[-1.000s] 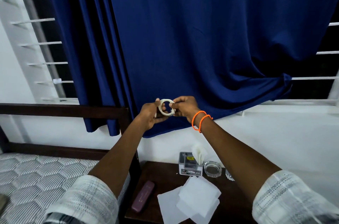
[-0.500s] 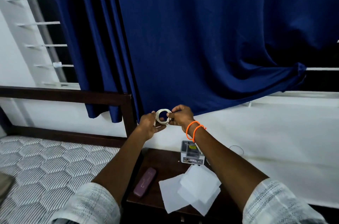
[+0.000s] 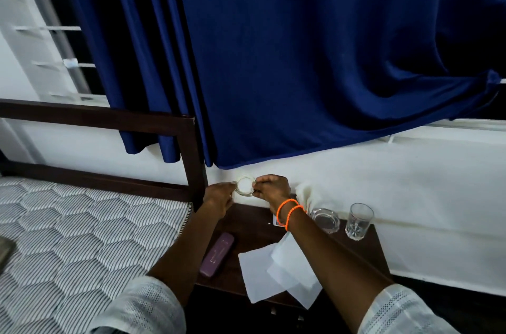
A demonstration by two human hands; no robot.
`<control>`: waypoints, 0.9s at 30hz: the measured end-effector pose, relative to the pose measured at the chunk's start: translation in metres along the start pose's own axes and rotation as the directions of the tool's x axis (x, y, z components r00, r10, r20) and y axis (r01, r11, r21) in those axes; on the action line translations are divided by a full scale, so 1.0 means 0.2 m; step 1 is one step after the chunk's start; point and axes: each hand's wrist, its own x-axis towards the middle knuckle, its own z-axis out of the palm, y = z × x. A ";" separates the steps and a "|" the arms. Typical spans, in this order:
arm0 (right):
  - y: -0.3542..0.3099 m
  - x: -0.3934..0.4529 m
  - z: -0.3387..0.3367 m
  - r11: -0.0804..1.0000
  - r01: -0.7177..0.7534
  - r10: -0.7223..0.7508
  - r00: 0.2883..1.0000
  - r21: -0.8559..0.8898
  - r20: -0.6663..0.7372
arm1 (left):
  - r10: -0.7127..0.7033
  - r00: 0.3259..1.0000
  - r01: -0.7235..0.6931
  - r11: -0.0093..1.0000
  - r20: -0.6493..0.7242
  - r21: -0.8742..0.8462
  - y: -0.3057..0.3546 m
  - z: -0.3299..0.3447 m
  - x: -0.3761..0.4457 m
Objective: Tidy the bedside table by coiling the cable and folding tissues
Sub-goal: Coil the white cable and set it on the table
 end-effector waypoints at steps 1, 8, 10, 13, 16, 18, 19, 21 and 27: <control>0.04 0.02 0.00 1.000 -0.009 0.009 1.000 -0.002 0.001 | -0.004 1.000 0.005 1.000 -0.021 0.026 -0.03 0.00 0.03; 0.28 0.17 0.04 0.993 -0.069 0.065 0.997 -0.090 -0.049 | 0.007 0.998 0.015 0.948 -0.066 0.319 -0.18 -0.01 0.27; 0.36 0.22 0.04 0.988 -0.065 0.054 0.996 -0.143 -0.077 | 0.043 0.998 -0.021 0.904 -0.041 0.426 -0.21 -0.02 0.33; 0.47 0.29 0.04 0.966 -0.065 0.040 0.994 -0.250 -0.103 | 0.075 0.997 -0.051 0.863 -0.028 0.503 -0.29 -0.03 0.43; 0.55 0.34 0.05 0.917 -0.077 0.039 0.994 -0.392 -0.104 | 0.103 0.993 -0.045 0.806 -0.064 0.591 -0.36 -0.01 0.51; 0.60 0.39 0.05 0.893 -0.093 0.051 0.993 -0.439 -0.106 | 0.116 0.989 -0.040 0.797 -0.087 0.603 -0.40 0.00 0.56; 0.62 0.41 0.05 0.876 -0.096 0.051 0.993 -0.472 -0.106 | 0.104 0.989 -0.030 0.829 -0.102 0.559 -0.40 0.00 0.56; 0.66 0.45 0.05 0.837 -0.092 0.048 0.994 -0.539 -0.095 | 0.133 0.989 -0.071 0.808 -0.064 0.584 -0.43 -0.01 0.62; 0.77 0.53 0.06 0.749 -0.016 0.011 1.000 -0.663 -0.011 | 0.075 0.996 -0.020 0.670 -0.041 0.742 -0.54 0.01 0.71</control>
